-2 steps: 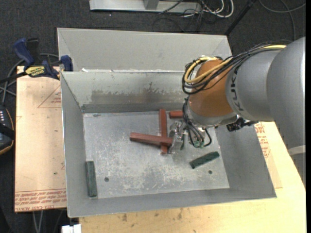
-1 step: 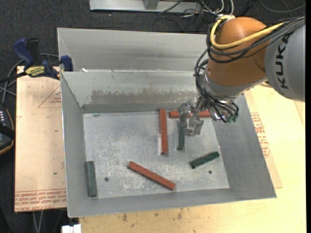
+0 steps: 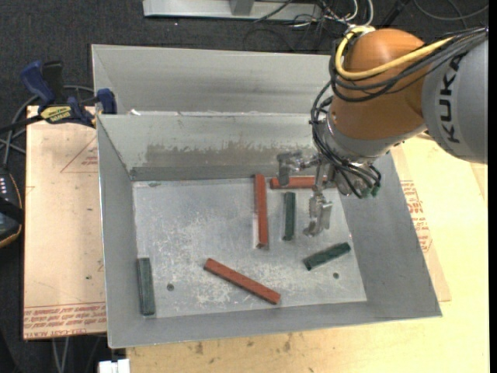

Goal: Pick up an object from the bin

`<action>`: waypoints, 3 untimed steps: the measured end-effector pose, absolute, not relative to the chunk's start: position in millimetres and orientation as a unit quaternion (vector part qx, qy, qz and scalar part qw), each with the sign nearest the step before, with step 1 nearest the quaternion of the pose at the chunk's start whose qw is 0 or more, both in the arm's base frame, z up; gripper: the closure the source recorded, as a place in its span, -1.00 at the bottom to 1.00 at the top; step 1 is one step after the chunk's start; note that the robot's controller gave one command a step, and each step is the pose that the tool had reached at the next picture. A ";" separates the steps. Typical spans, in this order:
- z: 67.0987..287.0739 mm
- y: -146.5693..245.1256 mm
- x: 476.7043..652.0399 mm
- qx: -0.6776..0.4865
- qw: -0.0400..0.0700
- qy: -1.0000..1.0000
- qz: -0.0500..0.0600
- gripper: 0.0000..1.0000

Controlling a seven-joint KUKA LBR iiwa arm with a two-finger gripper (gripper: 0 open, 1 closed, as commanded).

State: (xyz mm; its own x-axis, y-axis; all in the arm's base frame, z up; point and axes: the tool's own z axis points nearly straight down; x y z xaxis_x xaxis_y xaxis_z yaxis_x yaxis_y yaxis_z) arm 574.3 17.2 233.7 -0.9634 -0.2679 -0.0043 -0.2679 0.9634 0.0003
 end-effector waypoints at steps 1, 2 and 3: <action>152.6 3.6 550.9 -0.120 -0.004 0.993 0.001 -1.00; 68.6 17.5 617.7 -0.146 0.005 0.989 0.001 -1.00; 70.4 38.9 617.3 -0.401 0.002 0.916 0.000 -1.00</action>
Offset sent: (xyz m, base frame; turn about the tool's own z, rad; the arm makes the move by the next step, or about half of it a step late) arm -0.0214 -0.0138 -0.0759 0.0311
